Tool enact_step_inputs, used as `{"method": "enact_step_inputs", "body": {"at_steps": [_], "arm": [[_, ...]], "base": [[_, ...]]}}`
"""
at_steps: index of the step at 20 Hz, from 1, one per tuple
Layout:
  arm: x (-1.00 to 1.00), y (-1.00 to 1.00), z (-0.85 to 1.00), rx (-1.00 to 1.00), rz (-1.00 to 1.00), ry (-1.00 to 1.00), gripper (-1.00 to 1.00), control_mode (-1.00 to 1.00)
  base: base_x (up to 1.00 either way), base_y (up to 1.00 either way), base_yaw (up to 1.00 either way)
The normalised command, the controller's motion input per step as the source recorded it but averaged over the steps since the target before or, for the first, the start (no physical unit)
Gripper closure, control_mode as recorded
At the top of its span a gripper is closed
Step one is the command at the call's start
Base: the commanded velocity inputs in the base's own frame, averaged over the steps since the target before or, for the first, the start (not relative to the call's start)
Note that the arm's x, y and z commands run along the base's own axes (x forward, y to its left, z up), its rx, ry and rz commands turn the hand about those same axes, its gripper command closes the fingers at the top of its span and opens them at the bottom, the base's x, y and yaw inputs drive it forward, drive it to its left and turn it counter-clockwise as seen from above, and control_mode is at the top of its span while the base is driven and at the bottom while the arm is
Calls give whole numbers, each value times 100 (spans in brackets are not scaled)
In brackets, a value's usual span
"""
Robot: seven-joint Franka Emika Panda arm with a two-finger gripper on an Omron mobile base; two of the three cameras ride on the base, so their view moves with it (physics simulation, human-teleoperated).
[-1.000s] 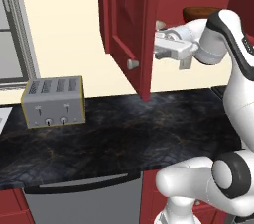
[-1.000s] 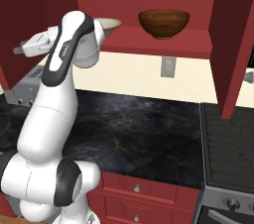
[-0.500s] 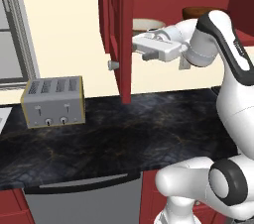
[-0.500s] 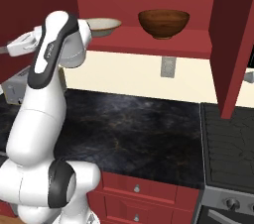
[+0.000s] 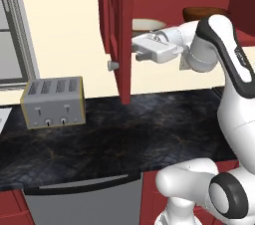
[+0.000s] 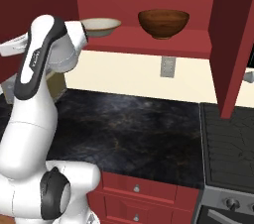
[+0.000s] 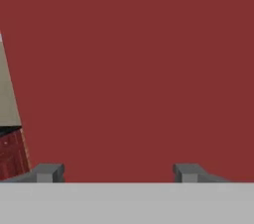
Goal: Move the bowls from the cabinet to the plates on the dining table.
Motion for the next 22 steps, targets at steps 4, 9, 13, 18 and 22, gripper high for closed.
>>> {"method": "enact_step_inputs", "body": {"at_steps": [4,9,13,18,22], "arm": [[0,39,0,-2,-18,0,-100,-100],[0,35,-6,-9,-6,0,-100,-100],[0,13,-6,-7,0,0,-100,-100],[0,-6,0,-5,-12,0,-100,-100],[0,-25,0,-8,-22,0,-100,-100]], "base": [[0,0,0],[0,0,0],[0,0,0],[0,0,0],[0,0,0]]}}
